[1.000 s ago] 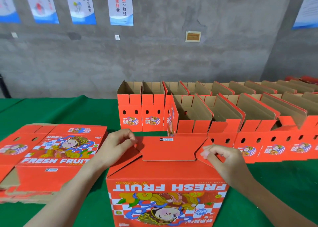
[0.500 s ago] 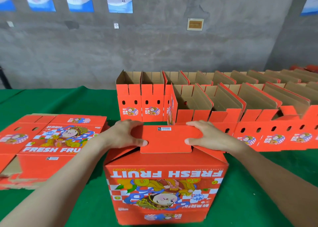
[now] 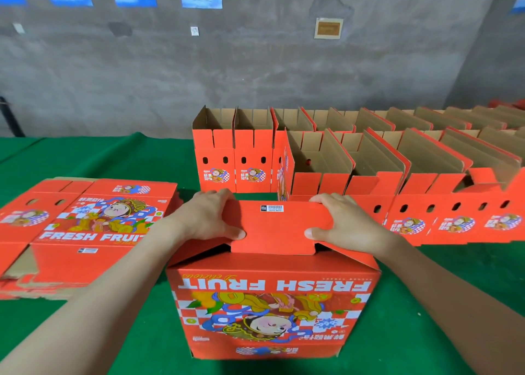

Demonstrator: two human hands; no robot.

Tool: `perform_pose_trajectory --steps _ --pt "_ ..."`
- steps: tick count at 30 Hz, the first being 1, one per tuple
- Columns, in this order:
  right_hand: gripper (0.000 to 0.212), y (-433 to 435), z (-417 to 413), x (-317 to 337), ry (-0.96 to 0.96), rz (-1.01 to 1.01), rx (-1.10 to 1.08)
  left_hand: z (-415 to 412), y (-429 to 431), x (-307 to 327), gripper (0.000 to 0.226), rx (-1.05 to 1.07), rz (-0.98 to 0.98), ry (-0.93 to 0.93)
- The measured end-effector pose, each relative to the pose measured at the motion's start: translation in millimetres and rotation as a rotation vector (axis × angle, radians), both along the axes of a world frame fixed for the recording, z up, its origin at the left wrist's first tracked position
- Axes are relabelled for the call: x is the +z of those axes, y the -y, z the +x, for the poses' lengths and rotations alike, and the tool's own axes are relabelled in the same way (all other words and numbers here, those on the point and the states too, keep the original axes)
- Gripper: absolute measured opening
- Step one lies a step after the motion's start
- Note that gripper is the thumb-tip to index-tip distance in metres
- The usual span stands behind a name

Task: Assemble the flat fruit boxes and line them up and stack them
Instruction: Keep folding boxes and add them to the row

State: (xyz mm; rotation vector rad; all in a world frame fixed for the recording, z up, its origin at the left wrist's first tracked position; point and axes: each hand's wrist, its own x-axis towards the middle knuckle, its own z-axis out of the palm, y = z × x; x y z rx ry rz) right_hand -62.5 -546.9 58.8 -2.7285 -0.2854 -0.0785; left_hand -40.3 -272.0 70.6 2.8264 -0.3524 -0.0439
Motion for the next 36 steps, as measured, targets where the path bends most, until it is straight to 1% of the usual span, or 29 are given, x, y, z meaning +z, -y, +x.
perform_pose_trajectory --steps 4,8,9,10,11,14,15,16,18,19,20,22,23,24,26,28,30,33,34,36 --pt "0.069 -2 -4 0 0.013 -0.033 -0.006 -3 2 -3 0.07 0.01 0.018 0.038" --pt "0.07 0 -4 1 -0.009 -0.017 0.003 -2 -2 -5 0.069 0.003 -0.059 0.029" --pt "0.07 1 -5 1 -0.02 0.017 0.009 -2 -5 -4 0.069 -0.003 -0.133 0.015" --pt "0.069 3 -5 1 -0.034 0.065 0.016 -2 -9 -3 0.069 -0.007 -0.249 -0.011" --pt "0.069 5 -6 1 -0.045 0.116 0.022 -2 -13 -2 0.072 -0.002 -0.402 -0.052" --pt "0.064 12 -6 -2 -0.049 0.254 0.016 -9 -26 -3 0.094 0.044 -0.939 -0.229" --pt "0.059 14 -7 -3 -0.056 0.324 0.003 -11 -29 -7 0.095 0.083 -1.02 -0.265" --pt "0.054 15 -7 -4 -0.066 0.427 -0.017 -13 -32 -12 0.092 0.126 -1.005 -0.262" --pt "0.045 14 -7 -7 -0.079 0.697 -0.087 -14 -36 -22 0.079 0.179 -0.858 -0.215" --pt "0.043 14 -8 -9 -0.084 0.837 -0.136 -14 -38 -24 0.07 0.19 -0.807 -0.184" --pt "0.045 14 -11 -13 -0.108 0.98 -0.191 -14 -40 -23 0.063 0.202 -0.769 -0.149" --pt "0.051 17 -19 -26 -0.239 1.216 -0.273 -15 -47 -20 0.05 0.24 -0.696 -0.09" --pt "0.052 16 -25 -37 -0.311 1.243 -0.274 -15 -53 -20 0.045 0.266 -0.682 -0.081" --pt "0.05 12 -32 -49 -0.374 1.165 -0.258 -15 -60 -20 0.04 0.287 -0.69 -0.088" --pt "0.044 2 -44 -65 -0.484 0.896 -0.247 -18 -74 -18 0.029 0.328 -0.779 -0.133" --pt "0.045 -6 -42 -67 -0.504 0.758 -0.223 -22 -89 -17 0.014 0.352 -0.869 -0.166" --pt "0.047 -15 -34 -59 -0.445 0.703 -0.162 -26 -105 -19 0.012 0.377 -0.892 -0.144" --pt "0.061 -35 -24 -42 -0.251 0.609 -0.13 -29 -132 -28 0.018 0.389 -0.946 -0.11" --pt "0.06 -43 -22 -37 -0.191 0.599 -0.132 -32 -141 -31 0.02 0.396 -0.973 -0.097" --pt "0.05 -60 -18 -28 -0.11 0.572 -0.117 -38 -159 -38 0.02 0.431 -1.018 -0.029"
